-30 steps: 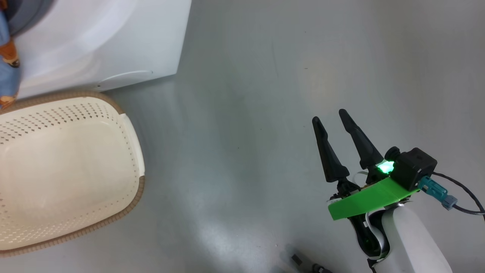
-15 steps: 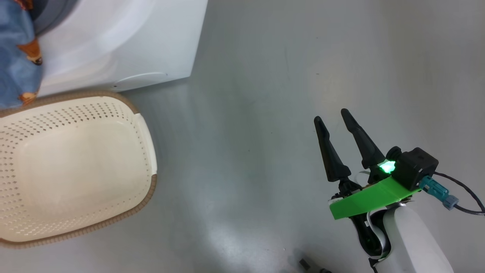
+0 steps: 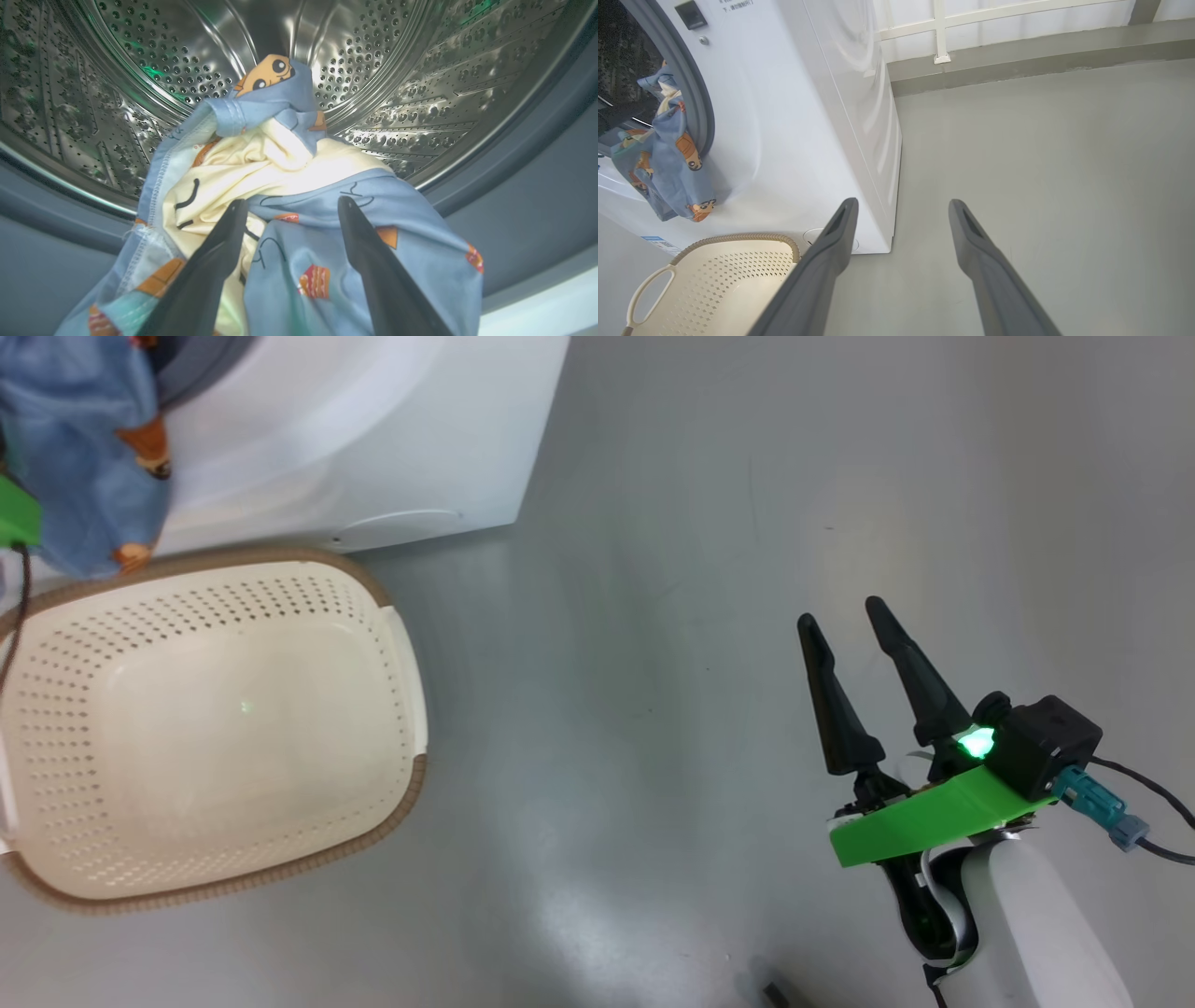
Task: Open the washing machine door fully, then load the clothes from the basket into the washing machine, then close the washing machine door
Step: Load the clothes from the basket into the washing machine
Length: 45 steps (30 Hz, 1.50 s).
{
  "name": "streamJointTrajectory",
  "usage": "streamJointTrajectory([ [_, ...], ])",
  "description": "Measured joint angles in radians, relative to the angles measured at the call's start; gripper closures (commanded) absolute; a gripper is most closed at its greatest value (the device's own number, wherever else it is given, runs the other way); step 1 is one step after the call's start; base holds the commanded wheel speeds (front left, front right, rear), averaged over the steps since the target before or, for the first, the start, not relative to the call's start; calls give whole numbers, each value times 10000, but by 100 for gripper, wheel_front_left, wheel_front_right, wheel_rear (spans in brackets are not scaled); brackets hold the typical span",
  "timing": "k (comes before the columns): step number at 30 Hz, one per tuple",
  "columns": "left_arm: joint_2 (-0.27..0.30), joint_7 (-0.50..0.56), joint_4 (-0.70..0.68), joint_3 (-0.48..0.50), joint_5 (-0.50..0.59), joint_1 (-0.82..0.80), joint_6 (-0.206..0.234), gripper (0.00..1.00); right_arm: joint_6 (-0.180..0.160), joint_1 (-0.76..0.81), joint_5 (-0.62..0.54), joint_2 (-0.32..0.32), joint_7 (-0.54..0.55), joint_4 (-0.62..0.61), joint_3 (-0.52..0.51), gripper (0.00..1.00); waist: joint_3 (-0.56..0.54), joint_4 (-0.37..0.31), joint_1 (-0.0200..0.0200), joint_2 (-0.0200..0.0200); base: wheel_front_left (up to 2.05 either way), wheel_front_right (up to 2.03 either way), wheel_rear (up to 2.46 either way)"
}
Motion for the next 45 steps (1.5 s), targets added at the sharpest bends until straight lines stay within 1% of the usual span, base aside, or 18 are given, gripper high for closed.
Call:
streamJointTrajectory([
  [2, -94, 0, -587, 376, 222, 509, 0, 0, 0, 1, -138, 0, -2, -2, -88, 0, -34, 94, 0, 0, 0, 0, 0],
  [3, -94, 0, -587, 376, 222, 509, 0, 0, 0, 1, -138, 0, -2, -2, -88, 0, -34, 94, 0, 0, 0, 0, 0],
  [7, -443, -2, -1797, 1175, 773, 1662, 0, 0, 0, 3, -251, -2, -2, 0, -238, 0, -122, 287, 0, 0, 0, 0, 0],
  [12, -911, -2, -3106, 1835, 1336, 3173, 0, 0, 0, 14, -332, -4, -2, 2, -405, 0, -286, 516, 0, 0, 0, 0, 0],
  [23, -1845, -2, -5321, 3177, 1726, 6110, 0, 0, 0, 146, -345, -196, -2, 19, -589, 0, -810, 915, 0, 0, 0, 0, 0],
  [29, -2313, -2, -6234, 3703, 1914, 7463, 0, 0, 0, 346, -345, -295, -2, 90, -619, 0, -1081, 1060, 0, 0, 0, 0, 0],
  [35, -2491, -2, -6943, 4042, 2205, 8587, 0, 0, 0, 503, -345, -366, -2, 125, -585, 0, -1287, 1127, 0, 0, 0, 0, 0],
  [40, -2631, -2, -7403, 4205, 2334, 9193, 0, 0, 0, 502, -347, -418, -2, 127, -558, 0, -1368, 1120, 0, 0, 0, 0, 0],
  [45, -2717, -2, -7528, 4266, 2334, 9349, 0, 0, 0, 503, -345, -443, -2, 125, -554, 0, -1349, 1125, 0, 0, 0, 0, 0],
])
